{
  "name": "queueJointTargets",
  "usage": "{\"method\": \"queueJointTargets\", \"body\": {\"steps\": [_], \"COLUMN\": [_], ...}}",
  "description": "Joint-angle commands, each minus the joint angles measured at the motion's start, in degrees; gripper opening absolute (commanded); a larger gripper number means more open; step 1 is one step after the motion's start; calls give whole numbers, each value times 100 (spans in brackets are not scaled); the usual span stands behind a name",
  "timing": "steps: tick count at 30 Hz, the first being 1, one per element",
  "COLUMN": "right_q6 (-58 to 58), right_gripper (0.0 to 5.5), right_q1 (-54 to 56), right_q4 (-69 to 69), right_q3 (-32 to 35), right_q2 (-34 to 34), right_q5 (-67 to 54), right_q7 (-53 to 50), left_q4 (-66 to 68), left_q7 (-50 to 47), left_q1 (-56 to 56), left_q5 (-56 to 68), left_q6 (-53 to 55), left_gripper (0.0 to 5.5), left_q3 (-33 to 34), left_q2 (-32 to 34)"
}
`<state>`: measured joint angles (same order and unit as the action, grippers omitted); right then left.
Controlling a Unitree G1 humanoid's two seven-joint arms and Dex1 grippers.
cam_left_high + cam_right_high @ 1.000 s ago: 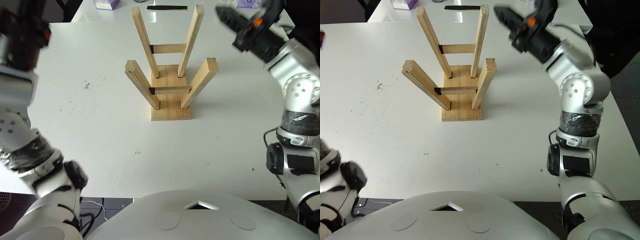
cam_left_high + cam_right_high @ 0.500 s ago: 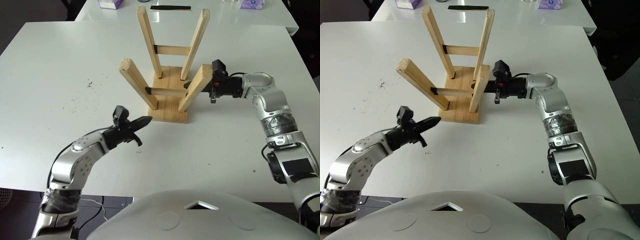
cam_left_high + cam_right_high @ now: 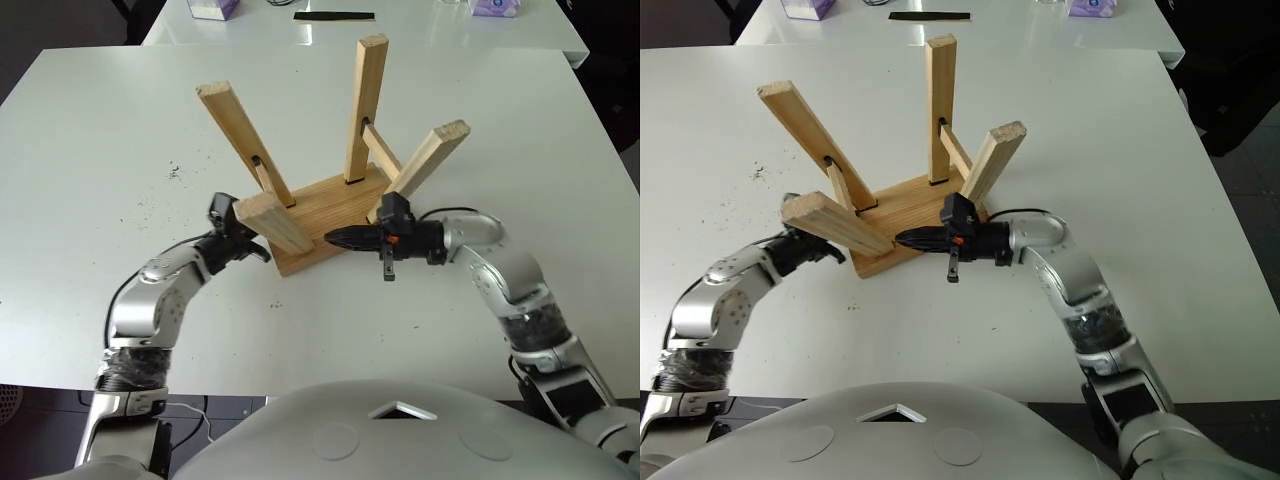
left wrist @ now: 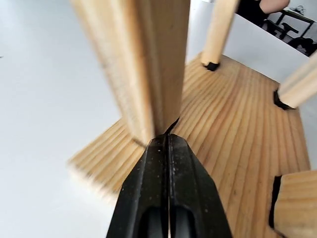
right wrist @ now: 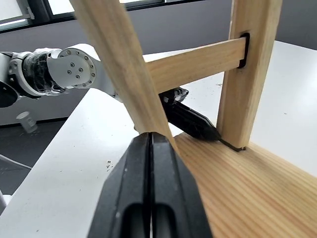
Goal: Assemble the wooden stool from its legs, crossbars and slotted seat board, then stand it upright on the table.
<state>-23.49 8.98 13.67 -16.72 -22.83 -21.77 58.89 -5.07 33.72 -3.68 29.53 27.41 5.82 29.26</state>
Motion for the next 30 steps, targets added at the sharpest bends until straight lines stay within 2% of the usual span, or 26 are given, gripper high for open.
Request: {"method": "queueJointTargets", "body": {"steps": [1, 4, 6, 9, 11, 20, 26, 30], "right_q6": [-376, -682, -667, -188, 45, 912, 1119, 1085], "right_gripper": [0, 0, 0, 0, 0, 0, 0, 0], "right_q1": [-769, -1512, -1778, -1244, -783, 262, 247, 97], "right_q4": [1085, 1975, 1946, 407, -545, -2591, -2677, -2448], "right_q3": [531, 838, 1061, 1128, 1182, 570, 362, 388], "right_q2": [-754, -1279, -1505, -1515, -1407, -852, -723, -723], "right_q5": [-114, -441, -370, 643, 983, 1602, 1628, 1595], "right_q7": [-240, -205, -277, -1073, -1448, -1379, -1090, -1075], "left_q4": [-307, -768, -1102, -1624, -1758, -864, -989, -1022], "left_q7": [-184, -395, -400, 5, 146, 109, 221, 256], "left_q1": [-391, -775, -1214, -2242, -2499, -1599, -1632, -1732], "left_q5": [179, 395, 472, 350, 223, -311, -304, -277], "left_q6": [151, 327, 483, 546, 575, 405, 321, 328], "left_gripper": [3, 3, 3, 3, 3, 3, 3, 3], "left_q3": [708, 1097, 1177, 869, 662, -78, -332, -106], "left_q2": [93, -33, -53, 111, 214, 48, 16, 195]}}
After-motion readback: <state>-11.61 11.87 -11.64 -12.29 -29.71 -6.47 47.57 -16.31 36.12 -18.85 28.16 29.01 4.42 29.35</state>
